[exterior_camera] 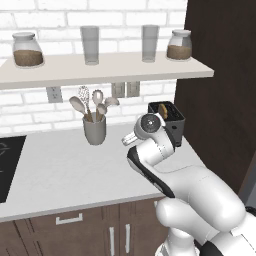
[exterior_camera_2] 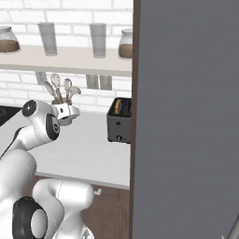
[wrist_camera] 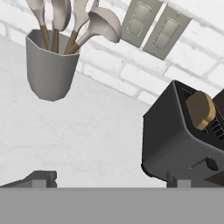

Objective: Start the toaster. Once the lever pops up, take the bread to the plate on the dining counter.

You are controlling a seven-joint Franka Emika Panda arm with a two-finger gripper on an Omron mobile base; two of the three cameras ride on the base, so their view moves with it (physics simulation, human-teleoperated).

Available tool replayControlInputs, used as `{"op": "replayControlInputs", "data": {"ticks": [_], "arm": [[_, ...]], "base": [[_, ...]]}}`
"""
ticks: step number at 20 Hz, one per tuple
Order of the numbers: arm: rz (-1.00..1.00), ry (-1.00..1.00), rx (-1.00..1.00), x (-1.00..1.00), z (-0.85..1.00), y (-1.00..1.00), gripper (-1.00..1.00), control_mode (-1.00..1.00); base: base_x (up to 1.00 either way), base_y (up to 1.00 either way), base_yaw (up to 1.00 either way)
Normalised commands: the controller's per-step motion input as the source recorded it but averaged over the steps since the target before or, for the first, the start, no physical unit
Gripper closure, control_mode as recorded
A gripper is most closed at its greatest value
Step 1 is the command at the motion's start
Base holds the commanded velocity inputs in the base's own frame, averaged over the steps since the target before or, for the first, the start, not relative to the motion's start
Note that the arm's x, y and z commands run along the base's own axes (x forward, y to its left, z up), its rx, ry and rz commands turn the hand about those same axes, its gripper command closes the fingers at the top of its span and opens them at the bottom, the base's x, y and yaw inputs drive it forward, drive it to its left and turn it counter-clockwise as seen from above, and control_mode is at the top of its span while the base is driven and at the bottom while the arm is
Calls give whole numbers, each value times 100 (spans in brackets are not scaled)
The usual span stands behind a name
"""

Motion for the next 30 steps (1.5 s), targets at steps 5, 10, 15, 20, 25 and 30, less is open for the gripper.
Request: {"op": "replayControlInputs", "data": {"ticks": [5,10,15,20,25,30], "arm": [[0,0,0,0,0,0,-100,-100],[0,0,0,0,0,0,-100,-100],[0,0,0,0,0,0,-100,-100],[0,0,0,0,0,0,-100,-100],[0,0,0,0,0,0,-100,-100],[0,0,0,0,0,0,-100,-100]], "base": [[0,0,0],[0,0,0],[0,0,0],[0,0,0],[0,0,0],[0,0,0]]}}
